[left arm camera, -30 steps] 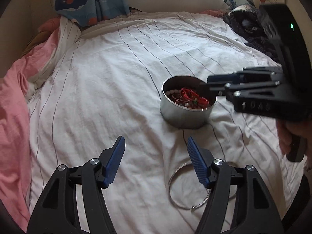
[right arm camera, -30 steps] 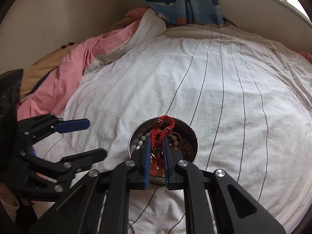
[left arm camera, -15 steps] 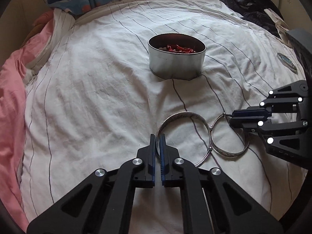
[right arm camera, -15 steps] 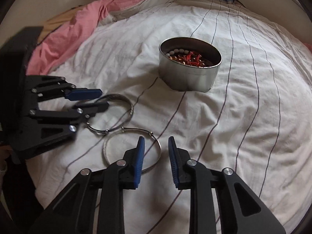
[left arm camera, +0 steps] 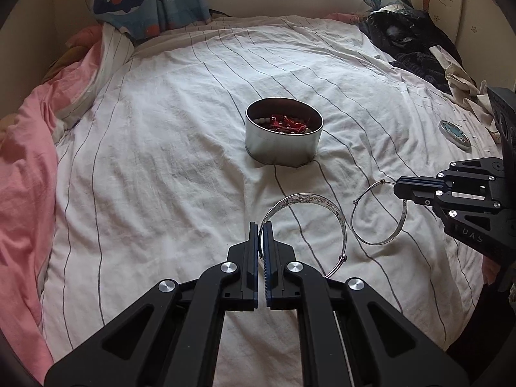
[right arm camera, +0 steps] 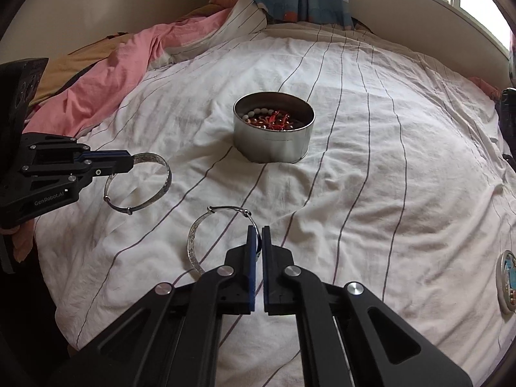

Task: Organize jewelry
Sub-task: 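Grasp a silver bangle with each gripper, then lower both silver bangles into the silver tin and open both grippers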

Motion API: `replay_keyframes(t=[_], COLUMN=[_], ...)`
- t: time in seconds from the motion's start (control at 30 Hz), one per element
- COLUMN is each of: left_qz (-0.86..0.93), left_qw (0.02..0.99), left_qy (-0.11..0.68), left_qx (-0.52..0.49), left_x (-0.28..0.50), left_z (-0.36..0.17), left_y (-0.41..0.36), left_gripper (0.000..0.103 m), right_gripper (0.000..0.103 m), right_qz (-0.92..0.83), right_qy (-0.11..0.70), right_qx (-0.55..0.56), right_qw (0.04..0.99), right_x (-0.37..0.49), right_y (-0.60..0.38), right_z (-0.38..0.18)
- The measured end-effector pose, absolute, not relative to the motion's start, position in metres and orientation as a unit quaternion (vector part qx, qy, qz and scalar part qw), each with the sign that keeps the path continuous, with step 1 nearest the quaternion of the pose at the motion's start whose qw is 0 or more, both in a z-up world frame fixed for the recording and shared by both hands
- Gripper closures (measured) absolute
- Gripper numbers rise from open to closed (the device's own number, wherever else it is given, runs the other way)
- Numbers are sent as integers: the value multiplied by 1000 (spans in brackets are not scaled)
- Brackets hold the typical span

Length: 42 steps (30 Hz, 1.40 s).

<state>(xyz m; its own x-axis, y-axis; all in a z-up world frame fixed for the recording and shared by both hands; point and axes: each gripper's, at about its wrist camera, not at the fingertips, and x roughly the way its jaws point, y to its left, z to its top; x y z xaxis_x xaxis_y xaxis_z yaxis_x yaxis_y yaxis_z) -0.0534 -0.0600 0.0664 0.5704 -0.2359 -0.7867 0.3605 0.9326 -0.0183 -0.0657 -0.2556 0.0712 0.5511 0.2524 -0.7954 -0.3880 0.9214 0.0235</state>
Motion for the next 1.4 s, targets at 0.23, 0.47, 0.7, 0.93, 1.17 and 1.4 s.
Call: replay_keyframes(t=[0.23,0.47,0.7,0.93,1.17,1.4], left_qz=[-172,-170,-172,-172,-172,-175], left_qw=[886,893,898,903,910,911], left_qy=[422,408,397,387,375,373], left_qx=[82,80,84,67,49,32], left_x=[-49,-39,-29,-14,13,48], left_z=[69,74,81,84,90,85], left_y=[-72,-77,-87,-92,-100,-115], left_gripper=[100,100,100,100,100,100], right_gripper=[99,99,99,99,99,99], right_qz=[171,160,155,148,148,149], right_qy=[425,406,390,373,354,338], right_qx=[-70,-63,-57,-44,-24,-16], right_qw=[886,897,906,915,923,929], right_x=[-64,-59,-49,-42,-26,-6], right_y=[-266,-276,-283,-292,-298,-298], right_z=[75,88,101,112,126,139])
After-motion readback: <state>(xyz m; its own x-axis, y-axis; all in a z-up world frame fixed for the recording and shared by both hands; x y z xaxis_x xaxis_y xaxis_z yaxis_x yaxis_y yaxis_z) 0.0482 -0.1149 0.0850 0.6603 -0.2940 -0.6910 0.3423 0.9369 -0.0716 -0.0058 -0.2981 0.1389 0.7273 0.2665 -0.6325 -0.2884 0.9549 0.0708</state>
